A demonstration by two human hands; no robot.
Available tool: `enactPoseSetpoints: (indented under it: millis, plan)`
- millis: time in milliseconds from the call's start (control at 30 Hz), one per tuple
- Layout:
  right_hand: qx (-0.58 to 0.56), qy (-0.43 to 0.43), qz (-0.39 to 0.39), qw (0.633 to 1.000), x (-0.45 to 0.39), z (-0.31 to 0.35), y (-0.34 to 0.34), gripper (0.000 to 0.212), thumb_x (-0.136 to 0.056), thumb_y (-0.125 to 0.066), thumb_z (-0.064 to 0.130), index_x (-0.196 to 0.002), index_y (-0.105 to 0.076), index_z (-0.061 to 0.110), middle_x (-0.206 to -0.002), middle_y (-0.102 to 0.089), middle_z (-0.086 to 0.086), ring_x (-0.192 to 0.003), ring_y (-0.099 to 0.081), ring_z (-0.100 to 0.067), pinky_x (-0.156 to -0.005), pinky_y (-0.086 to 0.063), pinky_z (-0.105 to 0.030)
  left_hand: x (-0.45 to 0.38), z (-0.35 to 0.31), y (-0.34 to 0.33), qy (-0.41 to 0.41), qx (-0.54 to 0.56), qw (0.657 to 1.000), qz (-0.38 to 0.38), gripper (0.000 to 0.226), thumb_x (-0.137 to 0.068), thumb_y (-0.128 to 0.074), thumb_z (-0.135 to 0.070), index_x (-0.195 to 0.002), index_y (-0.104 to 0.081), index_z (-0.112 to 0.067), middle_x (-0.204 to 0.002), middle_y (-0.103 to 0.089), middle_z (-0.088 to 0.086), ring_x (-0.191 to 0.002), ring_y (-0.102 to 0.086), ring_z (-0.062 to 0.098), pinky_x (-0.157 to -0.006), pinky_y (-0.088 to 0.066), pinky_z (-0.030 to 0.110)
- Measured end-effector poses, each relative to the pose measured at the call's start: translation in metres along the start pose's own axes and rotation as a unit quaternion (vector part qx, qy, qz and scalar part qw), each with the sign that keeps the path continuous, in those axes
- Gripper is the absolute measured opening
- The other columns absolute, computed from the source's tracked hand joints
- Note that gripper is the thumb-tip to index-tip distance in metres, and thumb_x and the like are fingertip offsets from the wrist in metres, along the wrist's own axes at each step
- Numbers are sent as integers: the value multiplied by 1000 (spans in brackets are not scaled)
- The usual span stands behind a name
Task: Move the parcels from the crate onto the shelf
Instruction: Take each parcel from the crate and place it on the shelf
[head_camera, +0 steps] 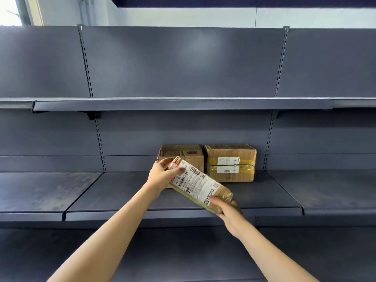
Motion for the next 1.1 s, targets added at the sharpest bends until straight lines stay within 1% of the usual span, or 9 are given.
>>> enactPoseSetpoints:
  millis: [133, 300, 467, 567, 667, 833, 900, 1000, 1100]
  plan:
    - [-111, -34, 6, 993, 9, -26, 0, 25, -81, -63, -2, -96, -65, 18, -95, -72, 1, -92, -64, -15, -89, -44, -34, 1, -5, -14, -6, -46, 999, 21, 59, -72, -77, -15, -127, -54, -12, -119, -63, 10, -100, -66, 23, -81, -57, 34]
    - [-175, -56, -10, 983, 15, -53, 1, 33, -78, -66, 2, -107, -60, 15, -108, -68, -6, -104, -61, -21, -101, -42, -40, 4, -10, -25, -19, -62, 997, 47, 55, -76, -72, -11, -128, -53, -10, -109, -67, 5, -87, -66, 13, -69, -55, 23]
    - [-164, -48, -35, 985, 19, -59, 3, 31, -77, -68, 1, -104, -61, 15, -100, -70, -4, -97, -63, -19, -94, -45, -40, 7, 0, -19, -17, -73, 996, 41, 51, -78, -72, -13, -126, -56, -10, -115, -67, 5, -99, -65, 19, -84, -54, 30]
    - [-145, -27, -45, 988, 21, -57, 7, 23, -78, -65, -5, -91, -64, 14, -79, -75, 1, -87, -65, -18, -76, -51, -33, 10, 13, -10, -14, -80, 996, 35, 46, -78, -71, -10, -123, -58, -11, -114, -67, 5, -103, -64, 21, -85, -52, 30]
    - [-107, -17, -60, 992, 24, -58, 11, 23, -76, -66, -7, -90, -65, 11, -77, -74, -1, -82, -66, -19, -64, -53, -27, 13, 36, -3, 10, -74, 997, 35, 44, -80, -69, -7, -122, -57, -10, -111, -67, 6, -96, -65, 21, -81, -53, 28]
    - [-24, -14, -120, 992, 18, -62, 26, 27, -70, -77, 4, -95, -67, 7, -95, -72, -13, -95, -66, -29, -90, -51, -41, 11, 74, 7, 53, -48, 997, 25, 33, -79, -69, -4, -110, -58, -11, -94, -68, 1, -82, -67, 16, -63, -53, 22]
    - [9, -10, -127, 992, 15, -58, 27, 30, -68, -79, 7, -96, -68, 6, -95, -73, -13, -95, -67, -30, -94, -50, -43, 8, 84, 12, 64, -41, 997, 19, 30, -80, -69, -4, -106, -58, -12, -93, -69, 2, -77, -67, 12, -58, -52, 17]
    - [56, 1, -140, 989, 11, -53, 26, 24, -68, -80, 10, -89, -70, 8, -89, -75, -8, -89, -69, -26, -90, -53, -40, 6, 96, 17, 76, -32, 996, 20, 29, -81, -68, -5, -108, -58, -11, -95, -70, 3, -79, -67, 13, -61, -52, 17]
    - [81, 7, -142, 987, 6, -55, 23, 21, -69, -79, 11, -88, -70, 10, -82, -76, 0, -80, -71, -14, -70, -54, -21, 6, 110, 23, 87, -30, 996, 19, 27, -82, -67, -8, -107, -58, -12, -96, -70, 3, -82, -68, 14, -66, -52, 22]
Point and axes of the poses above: each hand's wrist, its own x-axis away from the middle knuckle, its own y-axis out of the back of the hand, z = x × y, the point moved 10 cm from there along -x, towards the middle knuckle
